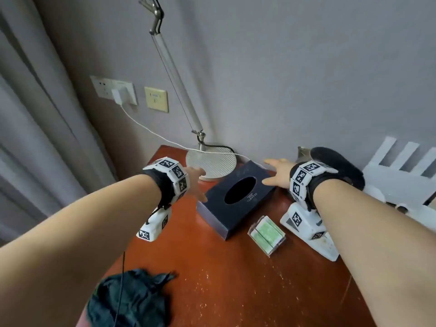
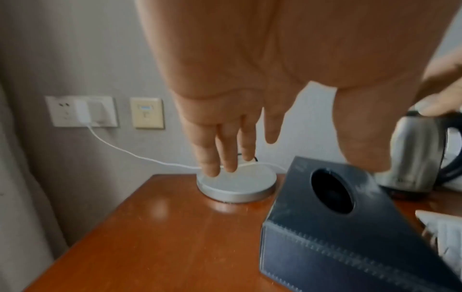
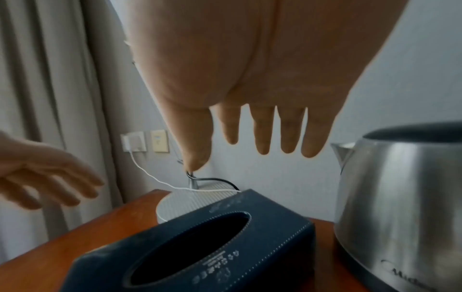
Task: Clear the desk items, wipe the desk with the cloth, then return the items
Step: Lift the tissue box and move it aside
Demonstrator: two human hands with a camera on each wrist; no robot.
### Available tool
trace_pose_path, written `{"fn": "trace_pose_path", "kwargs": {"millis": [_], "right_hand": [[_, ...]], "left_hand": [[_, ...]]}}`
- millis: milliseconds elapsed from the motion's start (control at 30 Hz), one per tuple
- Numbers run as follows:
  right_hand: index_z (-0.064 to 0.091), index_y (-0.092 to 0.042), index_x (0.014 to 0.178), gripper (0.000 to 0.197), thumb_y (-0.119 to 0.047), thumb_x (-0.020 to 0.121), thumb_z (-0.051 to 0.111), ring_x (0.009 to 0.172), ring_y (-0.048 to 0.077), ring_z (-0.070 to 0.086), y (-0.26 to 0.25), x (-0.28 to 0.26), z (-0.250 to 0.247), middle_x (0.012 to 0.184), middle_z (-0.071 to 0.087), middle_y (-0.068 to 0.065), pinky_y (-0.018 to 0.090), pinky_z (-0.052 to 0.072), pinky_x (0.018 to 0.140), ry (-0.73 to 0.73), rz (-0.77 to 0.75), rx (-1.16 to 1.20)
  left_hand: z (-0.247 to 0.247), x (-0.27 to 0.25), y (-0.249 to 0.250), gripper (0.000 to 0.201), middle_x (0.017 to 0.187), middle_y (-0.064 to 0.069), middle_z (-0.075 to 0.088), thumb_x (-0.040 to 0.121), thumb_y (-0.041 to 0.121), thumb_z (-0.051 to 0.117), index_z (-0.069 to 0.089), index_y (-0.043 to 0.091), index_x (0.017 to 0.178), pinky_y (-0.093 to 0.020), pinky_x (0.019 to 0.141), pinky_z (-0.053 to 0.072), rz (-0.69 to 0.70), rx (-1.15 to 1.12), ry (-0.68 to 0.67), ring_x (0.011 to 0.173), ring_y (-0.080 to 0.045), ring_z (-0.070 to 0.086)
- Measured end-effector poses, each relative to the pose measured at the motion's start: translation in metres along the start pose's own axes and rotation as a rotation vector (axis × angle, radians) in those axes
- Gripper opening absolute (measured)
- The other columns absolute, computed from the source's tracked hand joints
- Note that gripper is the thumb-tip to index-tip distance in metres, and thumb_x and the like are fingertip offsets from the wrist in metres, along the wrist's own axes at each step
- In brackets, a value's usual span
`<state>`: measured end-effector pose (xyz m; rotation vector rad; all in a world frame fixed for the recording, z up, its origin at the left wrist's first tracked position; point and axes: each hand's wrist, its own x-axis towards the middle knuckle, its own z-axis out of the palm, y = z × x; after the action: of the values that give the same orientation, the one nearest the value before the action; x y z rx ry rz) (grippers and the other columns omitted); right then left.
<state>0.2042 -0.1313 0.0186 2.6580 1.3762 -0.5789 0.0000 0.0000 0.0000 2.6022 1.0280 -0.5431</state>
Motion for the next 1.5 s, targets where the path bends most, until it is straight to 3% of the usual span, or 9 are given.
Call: {"fn": "trace_pose_path", "kwargs": {"millis": [200, 367, 733, 867, 933, 1133, 1233, 1333, 1500], "right_hand": [[0.020, -0.025, 0.148, 0.076, -0.038, 0.086, 0.062, 0.132, 0.033, 0.040, 0.000, 0.082, 0.031, 0.146, 0.037, 0.015, 0.041, 0.034, 0.109, -0.060, 0.124, 0.099], [0.020, -0.020, 0.148, 0.079, -0.030, 0.085, 0.065, 0.131, 0.033, 0.041, 0.003, 0.120, 0.050, 0.145, 0.039, 0.016, 0.041, 0.034, 0.109, -0.059, 0.174, 0.149], [0.039, -0.008, 0.131, 0.071, -0.040, 0.075, 0.069, 0.106, 0.037, 0.057, -0.004, 0.126, 0.044, 0.124, 0.052, 0.014, 0.047, 0.048, 0.092, -0.098, 0.194, -0.048], [0.034, -0.007, 0.130, 0.069, -0.036, 0.078, 0.069, 0.106, 0.035, 0.056, -0.007, 0.114, 0.040, 0.129, 0.041, 0.014, 0.037, 0.048, 0.082, -0.014, 0.124, 0.025], [0.032, -0.008, 0.131, 0.069, -0.034, 0.079, 0.069, 0.099, 0.033, 0.057, -0.009, 0.106, 0.034, 0.131, 0.037, 0.013, 0.035, 0.047, 0.076, 0.046, 0.085, 0.084], [0.006, -0.025, 0.147, 0.093, -0.024, 0.080, 0.071, 0.121, 0.032, 0.048, -0.016, 0.069, 0.021, 0.147, 0.021, 0.014, 0.040, 0.042, 0.100, 0.138, -0.053, 0.312], [-0.002, -0.031, 0.149, 0.107, -0.034, 0.075, 0.075, 0.136, 0.032, 0.029, -0.022, 0.051, 0.009, 0.151, 0.015, 0.012, 0.043, 0.032, 0.107, 0.189, -0.110, 0.091], [0.007, -0.032, 0.149, 0.102, -0.041, 0.073, 0.074, 0.146, 0.026, 0.003, -0.031, 0.032, -0.002, 0.158, 0.006, 0.005, 0.044, 0.014, 0.115, 0.131, -0.228, -0.150], [0.023, -0.026, 0.146, 0.090, -0.041, 0.074, 0.074, 0.136, 0.026, 0.033, -0.045, -0.007, -0.007, 0.151, 0.027, 0.001, 0.039, 0.030, 0.110, 0.048, -0.338, -0.176]], "left_hand": [[0.030, 0.061, -0.004, 0.089, 0.154, -0.004, 0.027, 0.083, 0.051, 0.060, 0.010, 0.021, 0.150, -0.040, 0.112, 0.031, 0.126, -0.065, -0.193, 0.138, -0.026, 0.034], [0.046, 0.101, 0.002, 0.080, 0.144, -0.004, 0.043, 0.085, 0.051, 0.059, 0.021, 0.016, 0.147, -0.039, 0.111, 0.032, 0.135, -0.201, -0.269, 0.130, -0.024, 0.044], [0.042, 0.119, 0.022, 0.092, 0.137, -0.007, 0.047, 0.071, 0.061, 0.062, 0.023, 0.019, 0.143, -0.047, 0.101, 0.039, 0.027, -0.099, -0.219, 0.120, -0.033, 0.049], [0.036, 0.110, 0.015, 0.103, 0.142, -0.003, 0.044, 0.061, 0.063, 0.069, 0.022, 0.022, 0.143, -0.046, 0.103, 0.039, -0.025, -0.263, -0.252, 0.122, -0.029, 0.048], [0.028, 0.100, 0.010, 0.095, 0.139, -0.006, 0.047, 0.068, 0.049, 0.076, 0.024, 0.019, 0.142, -0.043, 0.101, 0.042, -0.045, -0.384, -0.239, 0.119, -0.029, 0.051], [0.002, 0.062, 0.004, 0.106, 0.137, -0.011, 0.049, 0.067, 0.044, 0.079, 0.016, 0.016, 0.147, -0.041, 0.100, 0.043, 0.002, -0.259, -0.084, 0.120, -0.029, 0.052], [-0.007, 0.038, 0.007, 0.105, 0.140, -0.009, 0.044, 0.066, 0.044, 0.080, 0.021, 0.011, 0.145, -0.041, 0.102, 0.043, 0.021, -0.097, -0.018, 0.125, -0.029, 0.048], [-0.016, 0.013, 0.014, 0.097, 0.134, -0.008, 0.048, 0.063, 0.047, 0.080, 0.032, 0.010, 0.139, -0.043, 0.100, 0.045, 0.049, 0.050, 0.007, 0.120, -0.029, 0.052], [-0.025, -0.033, 0.021, 0.095, 0.135, -0.008, 0.045, 0.065, 0.043, 0.081, 0.031, 0.012, 0.140, -0.040, 0.099, 0.045, 0.053, 0.106, 0.081, 0.121, -0.028, 0.049]]}}
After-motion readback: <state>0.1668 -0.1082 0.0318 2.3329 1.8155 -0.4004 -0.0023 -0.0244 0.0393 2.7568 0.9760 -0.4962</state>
